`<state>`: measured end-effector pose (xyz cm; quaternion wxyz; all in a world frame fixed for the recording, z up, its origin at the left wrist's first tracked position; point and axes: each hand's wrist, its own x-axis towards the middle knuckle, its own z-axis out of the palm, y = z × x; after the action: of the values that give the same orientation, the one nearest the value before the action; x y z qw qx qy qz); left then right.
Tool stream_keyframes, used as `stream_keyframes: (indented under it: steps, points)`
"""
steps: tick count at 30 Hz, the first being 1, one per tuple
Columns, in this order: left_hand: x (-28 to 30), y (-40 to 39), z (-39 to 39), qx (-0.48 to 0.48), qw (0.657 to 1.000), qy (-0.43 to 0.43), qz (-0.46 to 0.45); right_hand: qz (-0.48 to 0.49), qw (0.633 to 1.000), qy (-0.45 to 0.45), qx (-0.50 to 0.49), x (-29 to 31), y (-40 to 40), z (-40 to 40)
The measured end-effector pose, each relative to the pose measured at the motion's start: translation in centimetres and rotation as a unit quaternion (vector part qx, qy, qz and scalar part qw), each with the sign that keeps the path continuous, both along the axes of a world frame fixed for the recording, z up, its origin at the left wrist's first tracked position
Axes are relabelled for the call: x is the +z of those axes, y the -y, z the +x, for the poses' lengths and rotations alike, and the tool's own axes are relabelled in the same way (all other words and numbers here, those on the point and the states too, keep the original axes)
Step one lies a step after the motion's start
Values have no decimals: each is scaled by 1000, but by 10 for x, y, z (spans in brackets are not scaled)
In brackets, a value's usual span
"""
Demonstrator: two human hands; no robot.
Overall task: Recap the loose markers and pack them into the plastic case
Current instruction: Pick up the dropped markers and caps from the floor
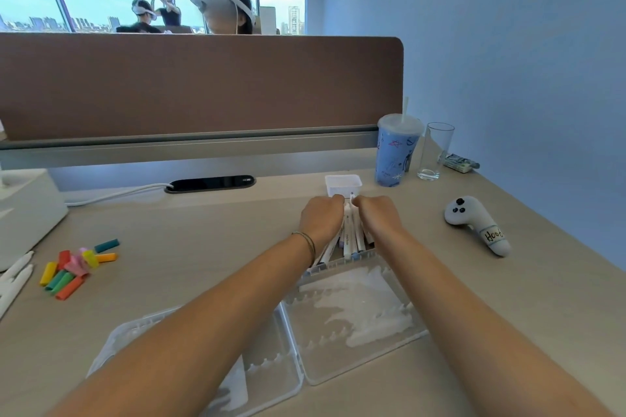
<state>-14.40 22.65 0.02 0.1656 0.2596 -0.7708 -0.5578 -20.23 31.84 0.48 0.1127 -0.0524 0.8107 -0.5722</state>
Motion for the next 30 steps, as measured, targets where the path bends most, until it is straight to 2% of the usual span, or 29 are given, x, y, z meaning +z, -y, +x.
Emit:
stream_keyframes:
  steps: [5,8,10,15,20,30]
  points:
    - [-2,-4,7,-44,993,-5,-112,35,998,-49,11,4,-13,5]
    - [-4,-6,14,-50,974,-24,-220,50,992,-111,28,5,-23,11]
    - [-3,-12,19,-68,963,-35,-260,53,987,-149,26,6,-33,18]
    - [7,-41,37,-98,945,-35,-311,81,968,-238,8,12,-67,43]
    - [20,-81,59,-122,927,-28,-353,160,943,-293,-10,16,-122,75]
    - [13,-213,123,-217,900,-117,-358,209,921,-308,-114,7,-264,165]
